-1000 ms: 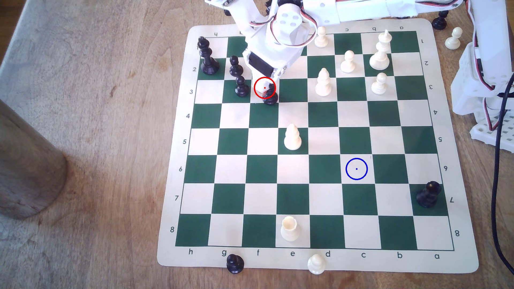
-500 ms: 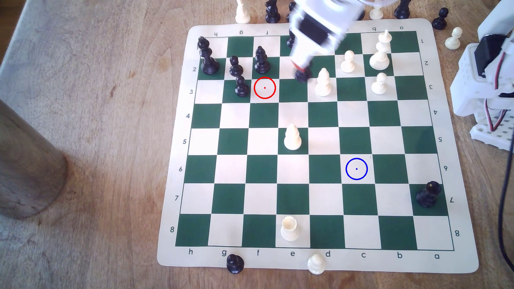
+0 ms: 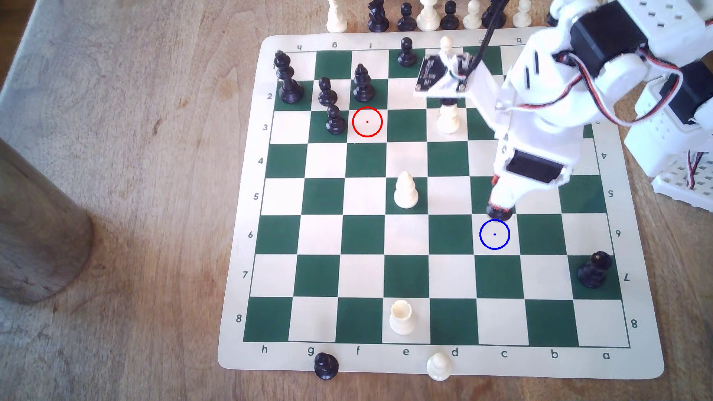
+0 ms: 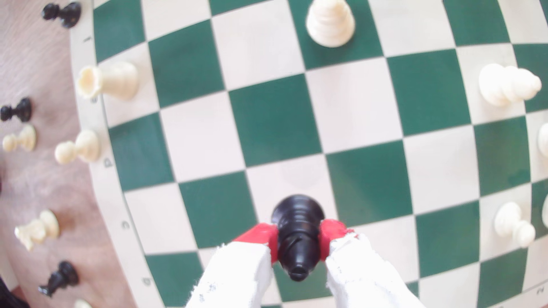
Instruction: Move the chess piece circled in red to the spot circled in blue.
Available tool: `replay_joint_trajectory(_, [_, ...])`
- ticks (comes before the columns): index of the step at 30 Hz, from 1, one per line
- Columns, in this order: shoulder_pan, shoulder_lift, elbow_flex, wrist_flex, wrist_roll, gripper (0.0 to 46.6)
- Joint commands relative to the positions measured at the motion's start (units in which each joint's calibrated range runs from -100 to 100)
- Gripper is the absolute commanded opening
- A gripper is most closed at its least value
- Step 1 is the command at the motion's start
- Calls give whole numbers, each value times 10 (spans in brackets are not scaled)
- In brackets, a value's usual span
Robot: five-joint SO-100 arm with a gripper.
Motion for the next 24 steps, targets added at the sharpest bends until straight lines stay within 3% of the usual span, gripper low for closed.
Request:
replay_joint_trajectory(1, [-12, 12, -13, -32, -2, 7])
replay_joint_trajectory(24, [-22, 106, -13, -69, 5, 17])
